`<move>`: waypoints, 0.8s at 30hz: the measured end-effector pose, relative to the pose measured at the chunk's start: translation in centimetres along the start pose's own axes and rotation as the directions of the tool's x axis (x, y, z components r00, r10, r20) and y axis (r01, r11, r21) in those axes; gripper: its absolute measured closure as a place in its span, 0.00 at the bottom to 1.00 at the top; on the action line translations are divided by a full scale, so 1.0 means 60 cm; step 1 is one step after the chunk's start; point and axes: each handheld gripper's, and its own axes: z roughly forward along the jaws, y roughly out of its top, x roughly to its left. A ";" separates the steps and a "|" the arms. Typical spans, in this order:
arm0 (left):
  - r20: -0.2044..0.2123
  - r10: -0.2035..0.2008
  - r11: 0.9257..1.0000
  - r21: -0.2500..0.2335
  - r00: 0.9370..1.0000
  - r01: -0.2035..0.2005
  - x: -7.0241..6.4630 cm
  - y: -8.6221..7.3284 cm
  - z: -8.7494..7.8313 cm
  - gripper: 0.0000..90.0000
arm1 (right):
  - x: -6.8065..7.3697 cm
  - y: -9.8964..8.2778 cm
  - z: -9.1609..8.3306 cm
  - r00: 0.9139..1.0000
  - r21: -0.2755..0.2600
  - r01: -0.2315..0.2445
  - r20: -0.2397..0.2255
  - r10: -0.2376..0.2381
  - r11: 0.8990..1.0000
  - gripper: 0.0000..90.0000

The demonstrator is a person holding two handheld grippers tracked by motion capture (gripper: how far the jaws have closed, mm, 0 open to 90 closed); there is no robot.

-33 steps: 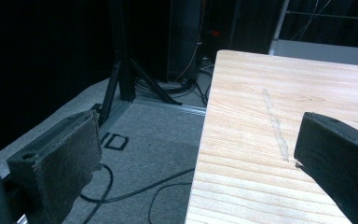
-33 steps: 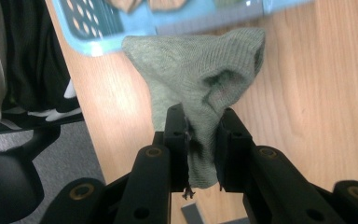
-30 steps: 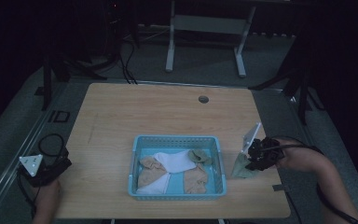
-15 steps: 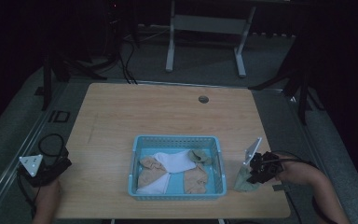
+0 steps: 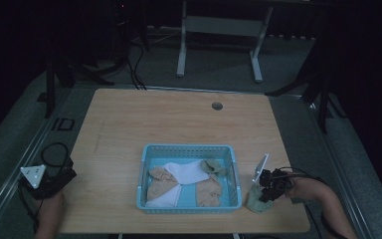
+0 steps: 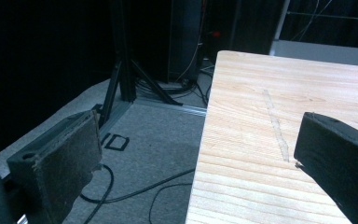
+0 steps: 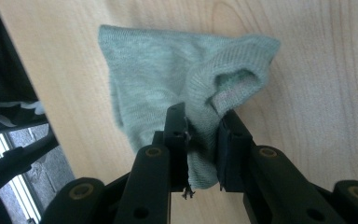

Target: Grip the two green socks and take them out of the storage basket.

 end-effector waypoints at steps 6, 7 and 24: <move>0.002 -0.002 1.000 0.001 1.000 0.002 0.001 0.000 0.000 0.01 | -0.004 0.004 -0.009 1.000 -0.001 -0.003 -0.008 0.003 1.000 0.63; 0.002 -0.002 1.000 0.001 1.000 0.002 0.001 0.000 0.000 0.01 | -0.004 0.004 -0.016 1.000 0.000 -0.006 0.002 0.006 1.000 0.61; 0.002 -0.002 1.000 0.002 1.000 0.002 0.000 0.000 0.000 0.01 | 0.004 0.049 -0.114 0.991 0.022 0.040 0.128 -0.043 0.999 0.55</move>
